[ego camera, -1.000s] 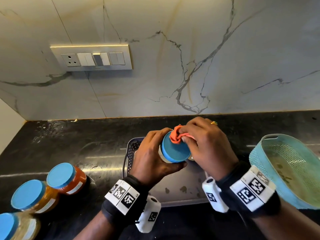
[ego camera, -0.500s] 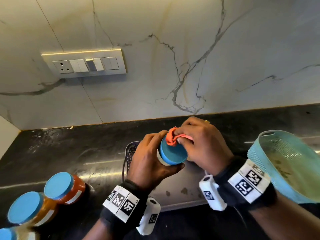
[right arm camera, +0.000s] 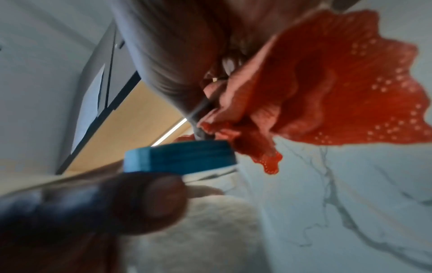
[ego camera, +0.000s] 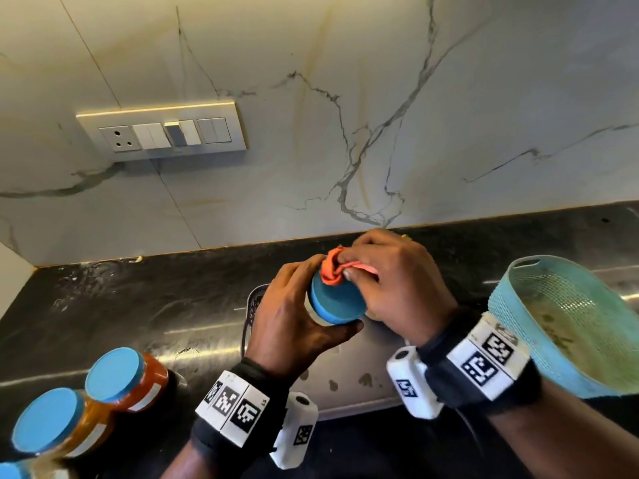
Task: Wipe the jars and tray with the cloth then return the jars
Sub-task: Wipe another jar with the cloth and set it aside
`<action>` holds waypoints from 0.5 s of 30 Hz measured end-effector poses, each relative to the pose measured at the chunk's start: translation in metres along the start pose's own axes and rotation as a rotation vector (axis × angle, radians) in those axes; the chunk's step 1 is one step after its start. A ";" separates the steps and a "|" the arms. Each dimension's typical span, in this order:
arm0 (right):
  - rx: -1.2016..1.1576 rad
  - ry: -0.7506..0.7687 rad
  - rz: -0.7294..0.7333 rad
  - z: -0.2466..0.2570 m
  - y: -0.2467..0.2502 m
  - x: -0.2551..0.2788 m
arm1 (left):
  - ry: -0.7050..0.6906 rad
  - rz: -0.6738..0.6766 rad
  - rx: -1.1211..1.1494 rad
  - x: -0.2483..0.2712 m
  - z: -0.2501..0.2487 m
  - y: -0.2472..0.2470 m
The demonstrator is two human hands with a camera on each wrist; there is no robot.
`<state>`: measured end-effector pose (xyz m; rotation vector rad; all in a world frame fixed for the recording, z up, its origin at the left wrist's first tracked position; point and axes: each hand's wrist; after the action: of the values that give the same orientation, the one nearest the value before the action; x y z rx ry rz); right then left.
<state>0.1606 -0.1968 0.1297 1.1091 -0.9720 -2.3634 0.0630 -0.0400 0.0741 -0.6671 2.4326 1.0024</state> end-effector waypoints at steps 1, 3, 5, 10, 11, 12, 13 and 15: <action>-0.008 0.028 0.004 0.009 -0.003 0.000 | 0.007 -0.004 0.012 -0.001 0.001 0.001; -0.045 0.121 0.067 0.024 -0.005 0.007 | 0.016 -0.003 0.008 -0.002 0.005 0.004; -0.094 0.197 0.144 0.026 0.002 0.018 | 0.025 0.000 -0.013 0.000 0.008 0.009; -0.059 0.080 0.144 -0.005 0.016 0.014 | 0.036 0.008 -0.016 0.004 -0.001 0.007; -0.047 0.049 0.109 -0.007 0.014 0.009 | 0.025 0.006 -0.013 0.003 -0.003 0.004; -0.043 0.024 0.071 -0.004 0.009 0.004 | 0.018 0.007 -0.014 0.002 -0.002 0.004; -0.040 0.011 0.044 0.002 0.005 0.000 | 0.016 0.009 -0.014 0.001 -0.001 0.004; -0.066 0.043 0.065 0.014 0.003 0.002 | 0.025 0.016 -0.017 -0.001 -0.001 0.005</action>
<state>0.1484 -0.1936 0.1370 1.0825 -0.8949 -2.2935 0.0606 -0.0370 0.0777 -0.6708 2.4573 1.0279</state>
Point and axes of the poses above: each hand's wrist, its own x-axis away from the middle knuckle, its own y-axis out of the back of the hand, z = x × y, and after that the axes turned 6 degrees about -z, right-handed
